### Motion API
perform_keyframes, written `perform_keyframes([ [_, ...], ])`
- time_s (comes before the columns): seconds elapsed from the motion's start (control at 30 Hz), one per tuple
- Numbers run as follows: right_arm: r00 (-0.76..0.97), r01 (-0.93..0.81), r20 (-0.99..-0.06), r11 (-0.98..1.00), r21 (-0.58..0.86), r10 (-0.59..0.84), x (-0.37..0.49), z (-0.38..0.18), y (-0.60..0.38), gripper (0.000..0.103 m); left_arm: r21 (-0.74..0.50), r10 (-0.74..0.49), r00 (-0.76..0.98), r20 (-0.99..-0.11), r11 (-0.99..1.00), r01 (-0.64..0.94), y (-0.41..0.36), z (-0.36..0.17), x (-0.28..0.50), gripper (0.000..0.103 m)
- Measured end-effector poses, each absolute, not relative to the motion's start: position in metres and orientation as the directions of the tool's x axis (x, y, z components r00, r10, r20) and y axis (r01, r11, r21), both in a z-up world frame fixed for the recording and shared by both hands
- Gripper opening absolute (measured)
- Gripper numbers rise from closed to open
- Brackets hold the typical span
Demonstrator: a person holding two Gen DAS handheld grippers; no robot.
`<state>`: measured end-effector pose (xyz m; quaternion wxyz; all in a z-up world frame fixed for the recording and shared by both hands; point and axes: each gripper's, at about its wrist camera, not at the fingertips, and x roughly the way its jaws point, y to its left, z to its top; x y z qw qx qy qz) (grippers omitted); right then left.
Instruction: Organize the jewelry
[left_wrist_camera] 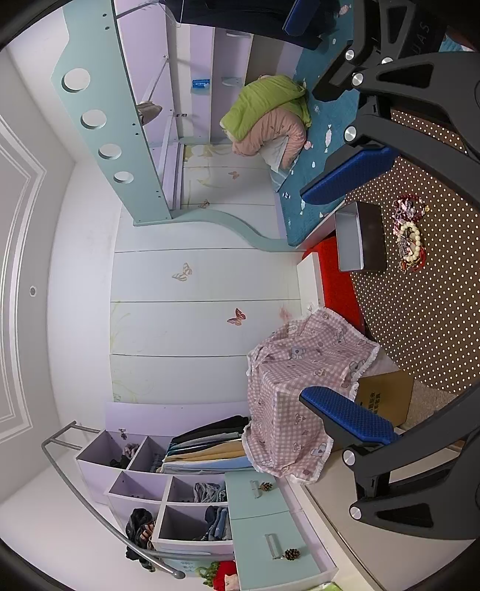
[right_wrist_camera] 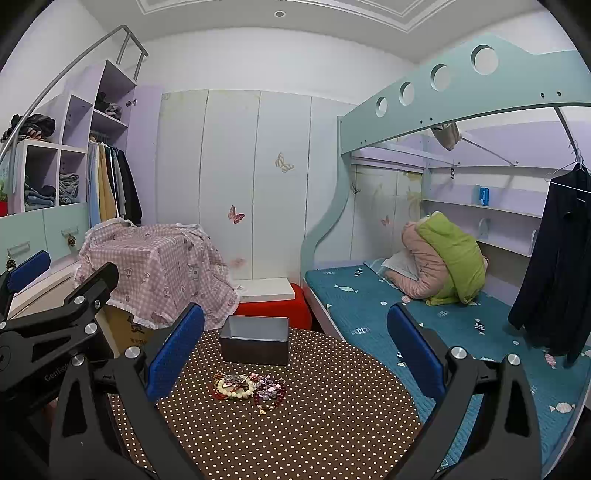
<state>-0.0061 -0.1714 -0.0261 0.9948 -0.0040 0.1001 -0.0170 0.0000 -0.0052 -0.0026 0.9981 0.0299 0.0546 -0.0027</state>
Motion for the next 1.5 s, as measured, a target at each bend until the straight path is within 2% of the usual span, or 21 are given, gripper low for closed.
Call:
perform_keyframes([
  [0.37,0.977,0.038,-0.210,0.999,-0.020,-0.041,0.005,-0.043,-0.168,0.096,0.054,-0.016,0.986,-0.166,0.998,0.026,-0.008,-0.016,0.021,0.098],
  [0.7,0.936,0.028,-0.351,0.999,-0.042,-0.041,0.050,-0.081,-0.175,0.096,-0.008,-0.054,0.933,-0.355,0.998,0.055,0.010,-0.063,0.085,0.098],
  [0.97,0.868,-0.007,-0.496,0.999,-0.041,-0.014,0.097,-0.127,-0.184,0.096,-0.029,-0.085,0.810,-0.580,0.996,0.084,0.019,-0.139,0.152,0.098],
  [1.17,0.815,-0.036,-0.579,0.999,-0.036,0.009,0.127,-0.155,-0.195,0.096,-0.038,-0.117,0.690,-0.714,0.991,0.129,0.006,-0.192,0.197,0.098],
  [1.33,0.782,-0.039,-0.622,0.999,-0.014,0.022,0.143,-0.172,-0.204,0.096,-0.036,-0.097,0.644,-0.759,0.994,0.107,0.000,-0.219,0.223,0.098],
  [1.5,0.757,-0.050,-0.651,0.999,0.020,0.051,0.155,-0.182,-0.213,0.096,-0.031,-0.088,0.626,-0.775,0.994,0.101,-0.003,-0.223,0.244,0.098],
])
